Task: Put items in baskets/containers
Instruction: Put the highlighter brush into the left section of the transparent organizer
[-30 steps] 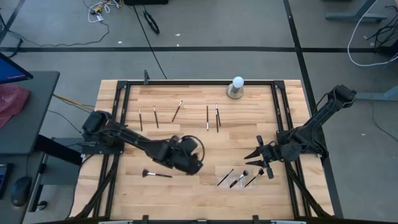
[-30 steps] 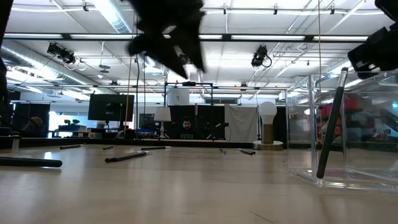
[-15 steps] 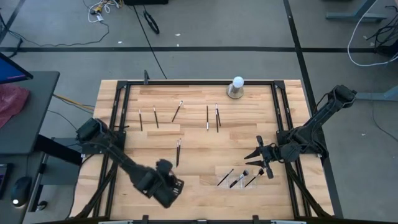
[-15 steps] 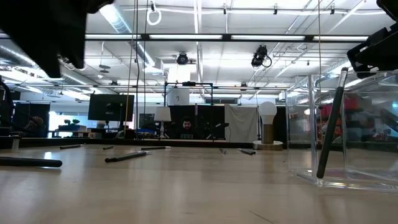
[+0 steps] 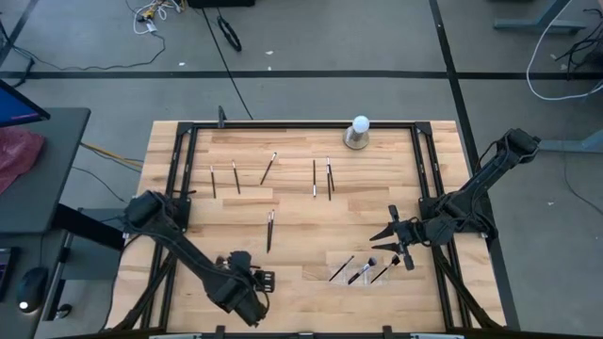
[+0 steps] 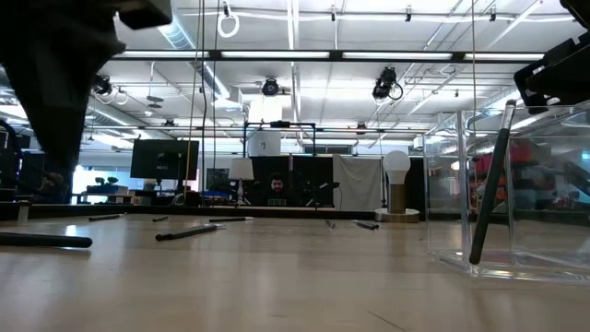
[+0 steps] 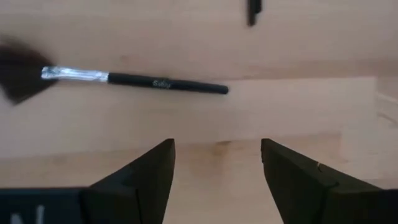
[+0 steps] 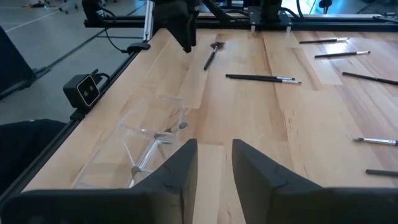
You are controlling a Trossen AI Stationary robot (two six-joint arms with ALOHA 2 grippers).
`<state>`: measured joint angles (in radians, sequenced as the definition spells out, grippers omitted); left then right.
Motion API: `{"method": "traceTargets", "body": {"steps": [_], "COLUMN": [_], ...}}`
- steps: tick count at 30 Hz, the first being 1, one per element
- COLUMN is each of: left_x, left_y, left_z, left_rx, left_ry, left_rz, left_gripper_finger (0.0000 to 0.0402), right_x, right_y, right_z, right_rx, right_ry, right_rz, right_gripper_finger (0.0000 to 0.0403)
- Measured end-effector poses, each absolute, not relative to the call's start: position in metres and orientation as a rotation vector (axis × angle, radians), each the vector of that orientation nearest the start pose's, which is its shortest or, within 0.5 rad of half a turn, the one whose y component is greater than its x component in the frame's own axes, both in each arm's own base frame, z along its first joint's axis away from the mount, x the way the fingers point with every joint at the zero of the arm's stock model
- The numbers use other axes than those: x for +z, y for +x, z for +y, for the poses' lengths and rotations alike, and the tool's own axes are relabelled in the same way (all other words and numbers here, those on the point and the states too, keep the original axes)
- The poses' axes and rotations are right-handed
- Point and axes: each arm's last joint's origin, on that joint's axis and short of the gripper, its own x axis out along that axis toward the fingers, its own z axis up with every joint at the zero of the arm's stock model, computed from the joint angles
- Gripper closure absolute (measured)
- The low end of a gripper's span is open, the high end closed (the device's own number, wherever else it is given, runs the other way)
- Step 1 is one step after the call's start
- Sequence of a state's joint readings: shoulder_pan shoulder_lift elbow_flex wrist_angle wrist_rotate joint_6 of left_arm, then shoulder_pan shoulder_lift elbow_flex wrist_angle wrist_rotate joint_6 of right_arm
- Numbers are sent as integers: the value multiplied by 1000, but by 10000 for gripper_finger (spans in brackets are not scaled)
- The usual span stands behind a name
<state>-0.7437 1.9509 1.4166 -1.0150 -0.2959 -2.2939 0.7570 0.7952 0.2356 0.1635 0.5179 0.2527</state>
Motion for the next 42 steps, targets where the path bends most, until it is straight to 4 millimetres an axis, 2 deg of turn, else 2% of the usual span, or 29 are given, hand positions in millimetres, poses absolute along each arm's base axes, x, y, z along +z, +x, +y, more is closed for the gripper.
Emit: {"method": "traceTargets", "body": {"steps": [6, 12, 16, 21, 23, 27, 32, 37, 42], "left_x": [177, 178, 179, 179, 179, 179, 178, 155, 139], "left_y": [269, 260, 255, 255, 256, 255, 254, 250, 249], "left_z": [-237, -228, -222, -222, -222, -223, -221, -208, -194], "left_rx": [1183, 1243, 1289, 1236, 1221, 1194, 1174, 1190, 1182], "left_ry": [-1122, -960, -873, -823, -809, -806, -774, -758, -761], "left_rz": [1049, 1107, 1134, 1199, 1220, 1326, 1345, 1439, 1449], "left_gripper_finger": [190, 233, 283, 374, 393, 398, 399, 400, 401], "right_x": [177, 178, 178, 178, 178, 178, 178, 178, 178], "right_y": [126, 127, 127, 127, 127, 127, 127, 127, 127], "right_z": [100, 100, 100, 100, 100, 100, 100, 100, 100], "right_rx": [193, 196, 198, 197, 198, 198, 197, 198, 198], "right_ry": [13, 22, 22, 22, 22, 22, 22, 22, 22], "right_rz": [345, 334, 334, 334, 334, 334, 334, 334, 334], "right_gripper_finger": [302, 302, 302, 302, 302, 302, 302, 302, 302]}}
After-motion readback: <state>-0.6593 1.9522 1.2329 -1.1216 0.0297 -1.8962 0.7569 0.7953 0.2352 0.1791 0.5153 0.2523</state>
